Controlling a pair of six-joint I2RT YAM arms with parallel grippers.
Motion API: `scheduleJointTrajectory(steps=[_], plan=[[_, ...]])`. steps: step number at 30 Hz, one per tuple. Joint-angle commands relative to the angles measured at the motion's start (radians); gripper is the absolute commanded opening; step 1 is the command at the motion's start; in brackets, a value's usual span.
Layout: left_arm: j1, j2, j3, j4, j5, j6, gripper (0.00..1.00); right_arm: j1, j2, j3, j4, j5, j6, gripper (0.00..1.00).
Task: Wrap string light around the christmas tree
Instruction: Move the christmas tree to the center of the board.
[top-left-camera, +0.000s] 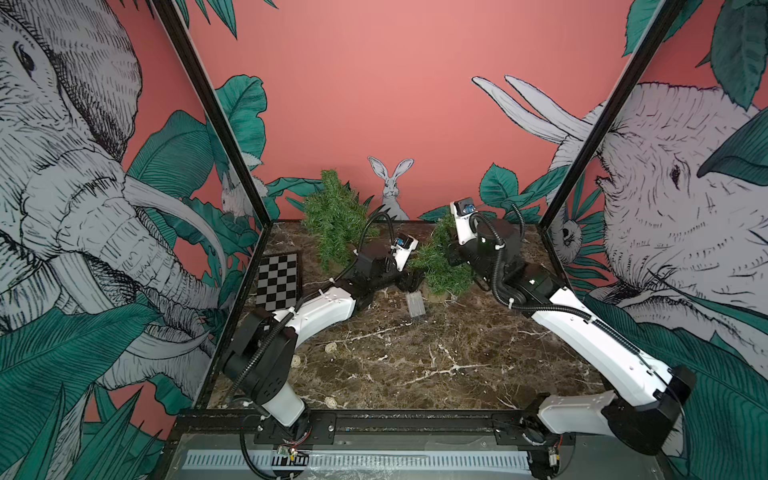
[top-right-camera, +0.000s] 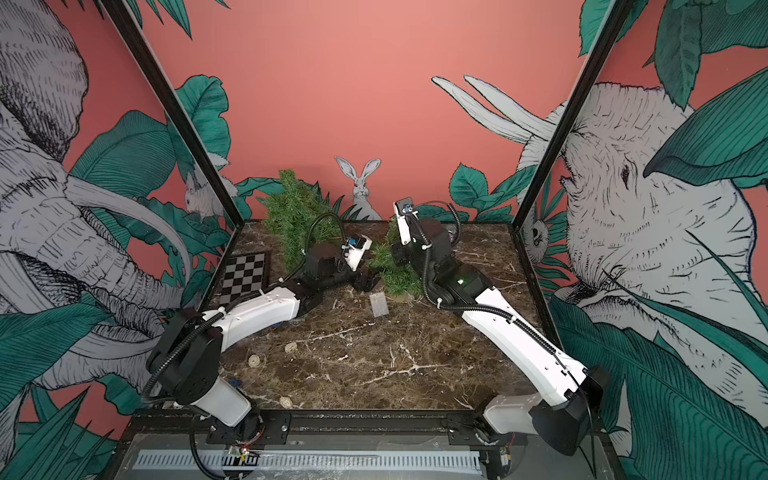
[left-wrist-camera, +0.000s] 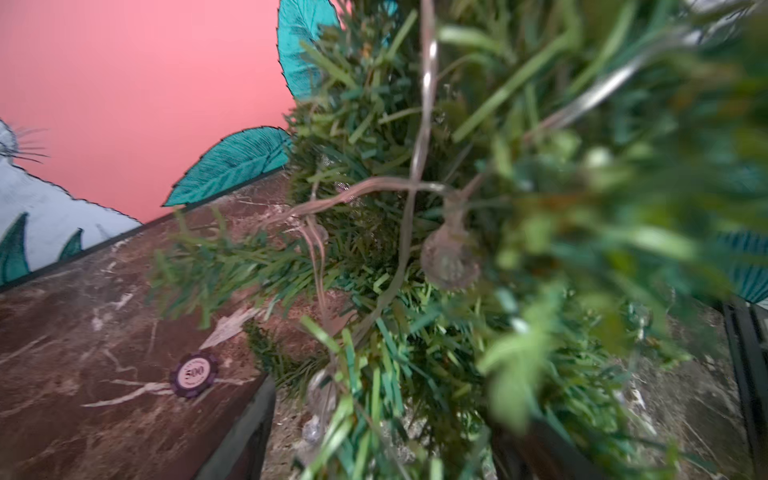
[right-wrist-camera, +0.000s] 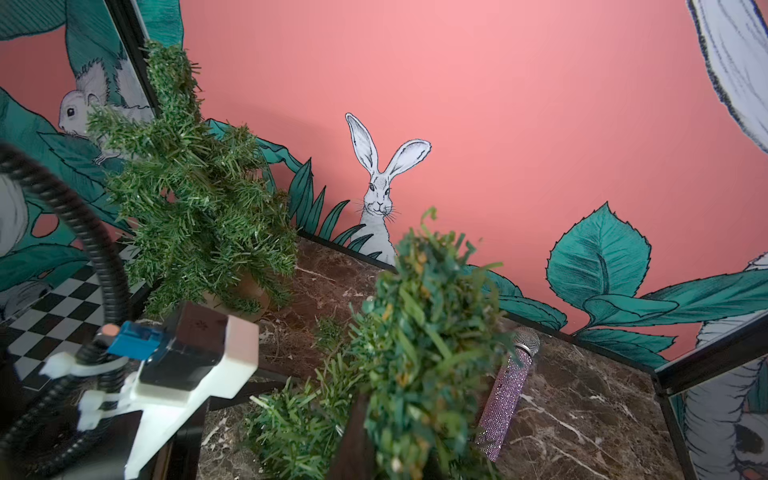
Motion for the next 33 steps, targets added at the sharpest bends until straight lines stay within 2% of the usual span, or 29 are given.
scheduleJointTrajectory(steps=[1, 13, 16, 21, 24, 33], plan=[[-0.024, 0.015, 0.046, 0.049, 0.032, -0.028, 0.78, -0.011, -0.055, -0.017, 0.048, -0.034, -0.031, 0.08], [-0.031, -0.008, 0.002, 0.02, 0.041, -0.074, 0.78, -0.085, -0.188, -0.153, 0.044, -0.029, -0.01, 0.03], [-0.031, -0.042, -0.032, 0.007, 0.001, -0.086, 0.78, -0.112, -0.216, -0.171, 0.039, -0.046, -0.003, 0.02], [0.042, -0.055, -0.088, -0.001, 0.02, -0.155, 0.78, -0.133, -0.236, -0.19, 0.031, -0.067, 0.003, 0.01], [0.043, -0.05, -0.113, -0.04, 0.022, -0.134, 0.77, -0.139, -0.241, -0.197, 0.037, -0.073, 0.005, 0.01], [0.02, -0.007, -0.196, -0.001, 0.042, -0.121, 0.75, -0.154, -0.243, -0.201, 0.042, -0.097, 0.019, 0.0]])
